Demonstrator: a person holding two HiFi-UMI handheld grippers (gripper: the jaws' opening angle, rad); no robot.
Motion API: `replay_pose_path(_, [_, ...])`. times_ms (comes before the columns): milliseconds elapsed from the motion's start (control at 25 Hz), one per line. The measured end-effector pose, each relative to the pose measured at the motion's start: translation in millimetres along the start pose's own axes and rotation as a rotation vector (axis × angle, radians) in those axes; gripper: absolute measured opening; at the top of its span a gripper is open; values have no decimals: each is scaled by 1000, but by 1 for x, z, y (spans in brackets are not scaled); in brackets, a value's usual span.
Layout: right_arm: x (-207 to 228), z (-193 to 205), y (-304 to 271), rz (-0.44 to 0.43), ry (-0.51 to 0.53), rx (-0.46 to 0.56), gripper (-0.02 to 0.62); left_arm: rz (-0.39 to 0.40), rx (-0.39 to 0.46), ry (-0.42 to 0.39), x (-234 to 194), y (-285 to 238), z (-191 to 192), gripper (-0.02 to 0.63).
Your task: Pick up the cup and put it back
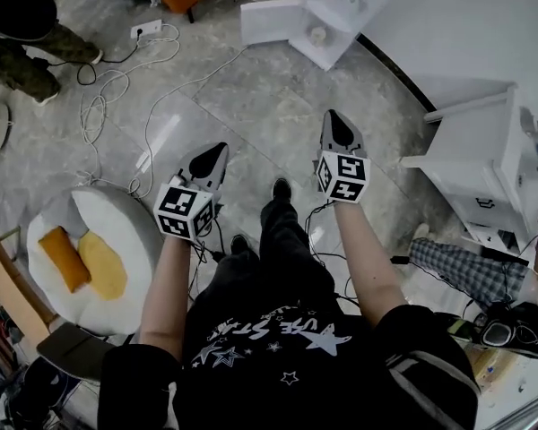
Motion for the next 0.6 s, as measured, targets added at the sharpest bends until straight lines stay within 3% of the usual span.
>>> replay_pose_path(240, [-35, -22, 76, -12, -8, 74, 6, 5, 48, -101, 10, 75, -15, 11])
replay_pose_path(600, [-97, -14, 143, -7, -57, 72, 6, -41, 45, -42, -2, 159, 15, 11])
Point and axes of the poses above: the fingertips, and each gripper's own axes: y backward along the fingers, x to its right, z out of its underside, the point moved 4 cm from there along y, backward along the fingers, and after that the axes turned 1 degree about -z, right-handed, at the moved point
